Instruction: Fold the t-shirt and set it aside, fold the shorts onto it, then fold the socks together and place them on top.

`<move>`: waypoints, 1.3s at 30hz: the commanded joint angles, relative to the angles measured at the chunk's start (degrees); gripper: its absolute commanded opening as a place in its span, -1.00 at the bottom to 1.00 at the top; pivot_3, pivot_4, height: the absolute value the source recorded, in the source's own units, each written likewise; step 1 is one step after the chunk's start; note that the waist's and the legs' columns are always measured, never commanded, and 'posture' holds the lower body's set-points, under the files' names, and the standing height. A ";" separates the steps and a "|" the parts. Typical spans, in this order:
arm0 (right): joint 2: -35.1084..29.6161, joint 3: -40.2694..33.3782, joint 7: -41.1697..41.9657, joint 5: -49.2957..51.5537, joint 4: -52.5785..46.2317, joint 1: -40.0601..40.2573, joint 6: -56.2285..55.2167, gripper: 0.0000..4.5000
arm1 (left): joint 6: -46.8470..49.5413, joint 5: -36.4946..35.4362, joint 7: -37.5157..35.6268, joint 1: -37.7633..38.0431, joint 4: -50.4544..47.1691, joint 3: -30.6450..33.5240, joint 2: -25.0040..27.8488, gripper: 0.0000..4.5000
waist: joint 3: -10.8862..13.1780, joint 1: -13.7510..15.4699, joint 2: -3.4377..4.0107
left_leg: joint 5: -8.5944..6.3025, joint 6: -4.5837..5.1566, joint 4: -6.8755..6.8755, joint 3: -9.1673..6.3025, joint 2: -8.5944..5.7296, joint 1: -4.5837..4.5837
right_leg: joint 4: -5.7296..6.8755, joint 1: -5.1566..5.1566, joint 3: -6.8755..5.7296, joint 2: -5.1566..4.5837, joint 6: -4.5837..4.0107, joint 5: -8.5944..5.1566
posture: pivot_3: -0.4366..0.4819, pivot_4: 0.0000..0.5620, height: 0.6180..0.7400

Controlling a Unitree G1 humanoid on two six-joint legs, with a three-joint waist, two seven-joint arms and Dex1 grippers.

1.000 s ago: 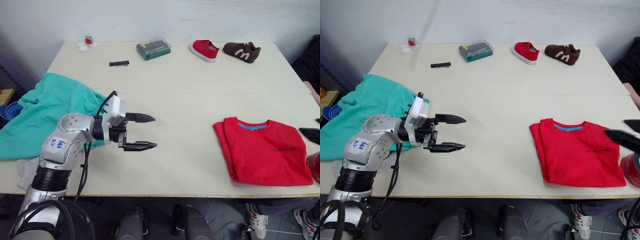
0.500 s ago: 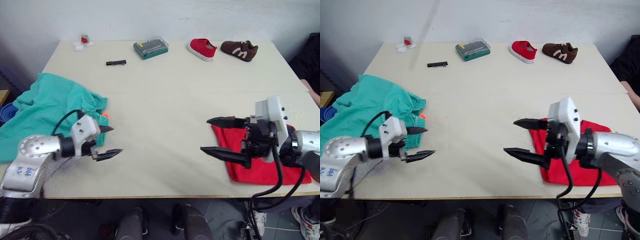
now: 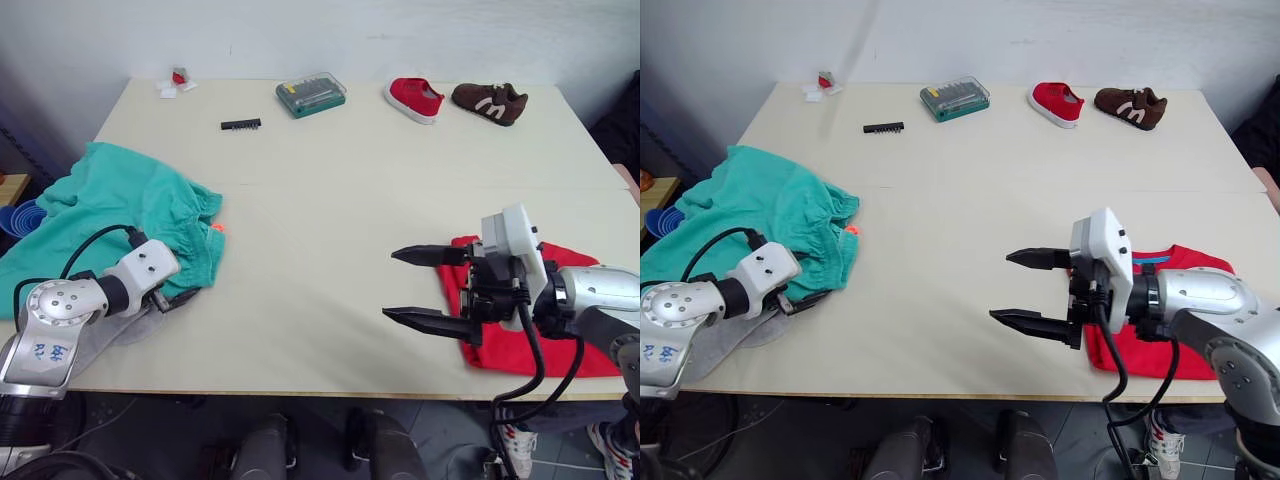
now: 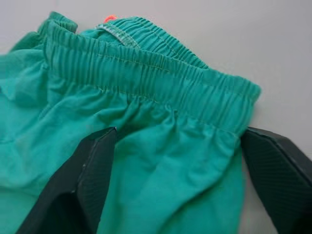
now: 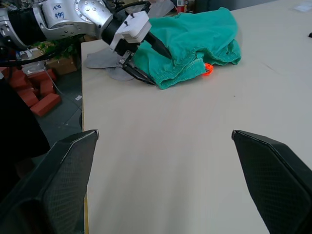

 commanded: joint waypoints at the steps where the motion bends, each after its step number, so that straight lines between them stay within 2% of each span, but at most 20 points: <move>1: -0.16 -0.69 -0.80 -0.91 -0.83 -0.29 -1.83 1.00 | -0.36 -0.61 -0.62 -1.19 1.66 -0.10 -0.32 0.30 | 0.00 -0.12 0.00 | 0.01 0.02 -0.01 0.00 0.00 0.01 | 0.00 0.01 -0.01 0.00 0.00 0.00 | -0.05 -0.47 1.00; 6: -0.19 -1.67 -1.90 -0.90 -1.37 0.90 -1.84 1.00 | -0.16 -1.96 -1.59 -1.84 3.13 0.27 -0.84 -0.46 | 0.00 -0.53 0.00 | 0.15 0.23 -0.01 0.02 -0.01 0.01 | 0.03 0.01 -0.01 0.00 0.01 0.00 | -0.05 -0.47 1.00; 7: -0.24 -1.76 -2.03 -1.03 -1.52 1.20 -1.91 1.00 | 0.40 -2.62 -1.87 -2.56 3.30 0.33 -1.10 -0.55 | 0.00 -0.57 0.00 | 0.15 0.24 -0.01 0.02 -0.01 0.02 | 0.04 0.01 -0.01 0.00 0.01 0.00 | -0.05 -0.47 1.00; 10: -0.31 -1.77 -2.49 -1.41 -1.63 1.56 -2.18 1.00 | 0.41 -3.67 -3.51 -7.19 4.72 -1.08 -1.92 -0.99 | 0.01 -0.55 -0.01 | 0.15 0.26 0.01 0.02 -0.02 0.02 | 0.08 0.02 -0.01 0.00 0.02 0.01 | -0.05 -0.47 1.00; 13: -0.15 -1.83 -2.89 -1.81 -1.31 1.93 -2.45 1.00 | -1.35 -4.15 -7.25 -14.46 6.54 -4.62 -3.83 -0.99 | 0.00 0.34 -0.03 | 0.14 0.22 0.07 -0.02 -0.04 0.02 | 0.10 0.04 -0.05 0.00 0.02 0.05 | -0.05 -0.47 1.00; 17: -3.39 -0.45 0.33 -8.76 -1.32 7.78 -6.23 1.00 | -2.12 -4.05 -13.40 -28.46 8.96 -13.37 -12.32 -0.99 | -0.01 1.50 -0.05 | 0.19 0.29 0.23 -0.01 -0.09 -0.05 | 0.09 0.12 -0.08 0.01 0.10 0.13 | -0.05 -0.47 1.00; 20: -3.73 -1.67 0.15 -9.47 -1.96 10.26 -6.87 1.00 | -3.93 -3.16 -18.49 -33.78 10.45 -18.88 -17.03 -0.99 | -0.02 1.86 -0.06 | 0.19 0.46 0.56 0.16 -0.09 -0.18 | 0.04 0.15 -0.04 0.08 0.25 0.20 | -0.05 -0.47 1.00; 23: -3.82 -4.68 -0.79 -8.41 -3.86 12.49 -6.06 1.00 | -4.63 -3.39 -25.20 -37.49 10.12 -25.61 -21.93 -0.99 | -0.02 0.68 -0.07 | 0.15 0.60 0.63 0.42 -0.08 -0.19 | 0.04 0.15 0.07 0.15 0.47 0.32 | -0.05 -0.47 1.00; 30: -3.95 -9.92 -2.26 -7.54 -8.74 18.57 -5.23 1.00 | -4.22 -1.81 -27.77 -39.64 12.40 -33.57 -32.43 -0.99 | 0.02 0.62 -0.14 | 0.19 0.56 0.68 0.40 -0.02 -0.11 | 0.01 0.14 0.13 0.23 0.46 0.29 | -0.05 -0.47 1.00; 33: -3.97 -10.15 -3.14 -8.66 -10.30 20.42 -5.56 1.00 | -1.96 -0.33 -27.11 -39.25 12.95 -35.51 -34.63 -0.99 | 0.02 0.55 -0.14 | 0.15 0.67 0.71 0.33 -0.02 -0.10 | 0.02 0.17 0.15 0.21 0.43 0.32 | -0.05 -0.47 1.00; 36: -3.93 -9.69 -3.61 -9.65 -10.94 21.21 -6.14 1.00 | 5.26 -1.89 -28.49 -38.97 10.53 -35.50 -34.33 -0.99 | 0.02 0.37 -0.14 | 0.05 0.85 0.70 0.32 0.00 -0.08 | 0.06 0.16 0.16 0.20 0.42 0.31 | -0.05 -0.47 1.00; 39: -4.00 -8.46 -3.66 -11.52 -10.92 21.40 -7.07 1.00 | 9.10 -3.03 -27.39 -38.91 8.54 -33.46 -33.70 -0.72 | 0.02 0.48 -0.14 | 0.06 0.83 0.70 0.27 0.01 -0.09 | 0.11 0.15 0.12 0.21 0.37 0.28 | -0.05 -0.47 1.00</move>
